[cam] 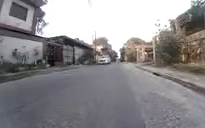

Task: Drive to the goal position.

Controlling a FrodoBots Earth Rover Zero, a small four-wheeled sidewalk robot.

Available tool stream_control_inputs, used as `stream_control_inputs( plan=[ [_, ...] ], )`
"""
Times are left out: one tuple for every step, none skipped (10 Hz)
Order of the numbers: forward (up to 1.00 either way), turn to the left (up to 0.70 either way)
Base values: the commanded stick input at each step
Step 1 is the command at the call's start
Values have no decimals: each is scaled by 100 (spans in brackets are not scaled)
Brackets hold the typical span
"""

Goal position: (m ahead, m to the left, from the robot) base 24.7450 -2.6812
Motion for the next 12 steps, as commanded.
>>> stream_control_inputs(
  plan=[
    [100, 5],
    [100, 5],
    [100, 5],
    [100, 5],
    [100, 5],
    [100, 5],
    [100, 5],
    [100, 3],
    [100, -14],
    [100, -24],
    [100, -32],
    [100, -18]
  ],
)
